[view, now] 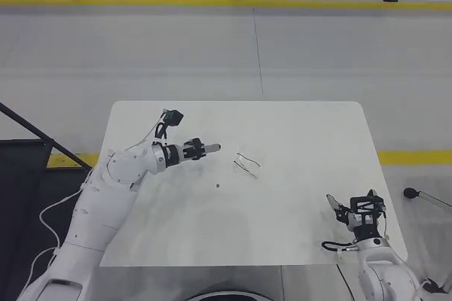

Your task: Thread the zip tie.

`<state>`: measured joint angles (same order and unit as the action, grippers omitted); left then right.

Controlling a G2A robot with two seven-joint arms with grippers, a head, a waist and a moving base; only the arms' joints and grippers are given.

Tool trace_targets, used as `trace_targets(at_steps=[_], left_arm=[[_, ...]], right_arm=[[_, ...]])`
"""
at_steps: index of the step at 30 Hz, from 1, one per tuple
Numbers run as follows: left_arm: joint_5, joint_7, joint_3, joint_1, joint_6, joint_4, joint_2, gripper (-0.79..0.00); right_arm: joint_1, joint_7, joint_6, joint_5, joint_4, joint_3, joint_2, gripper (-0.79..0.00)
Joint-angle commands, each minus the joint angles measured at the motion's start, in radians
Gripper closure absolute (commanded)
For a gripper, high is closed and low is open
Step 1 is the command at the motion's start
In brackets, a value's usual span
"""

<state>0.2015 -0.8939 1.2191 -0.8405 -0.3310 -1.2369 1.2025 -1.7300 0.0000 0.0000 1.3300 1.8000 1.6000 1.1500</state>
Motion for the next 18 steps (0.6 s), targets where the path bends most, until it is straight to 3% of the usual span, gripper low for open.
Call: trace_targets(at_steps=[1, 6, 16, 18], left_arm=[[-0.029, -0.024, -0.031, 0.045, 0.004, 0.053, 0.008, -0.785], [-0.031, -0.065, -0.089, 0.119, 0.025, 0.125, 0.021, -0.785], [-0.031, -0.065, -0.089, 0.119, 0.025, 0.125, 0.021, -0.785], [-0.1, -0.078, -0.094, 0.107, 0.041, 0.139, 0.027, -0.785]], right_arm=[[0.0, 0.0, 0.0, 0.0, 0.0, 0.0, 0.0, -0.785], [0.0, 0.0, 0.0, 0.0, 0.0, 0.0, 0.0, -0.785], [0.0, 0.0, 0.0, 0.0, 0.0, 0.0, 0.0, -0.785], [0.0, 0.0, 0.0, 0.0, 0.0, 0.0, 0.0, -0.785]])
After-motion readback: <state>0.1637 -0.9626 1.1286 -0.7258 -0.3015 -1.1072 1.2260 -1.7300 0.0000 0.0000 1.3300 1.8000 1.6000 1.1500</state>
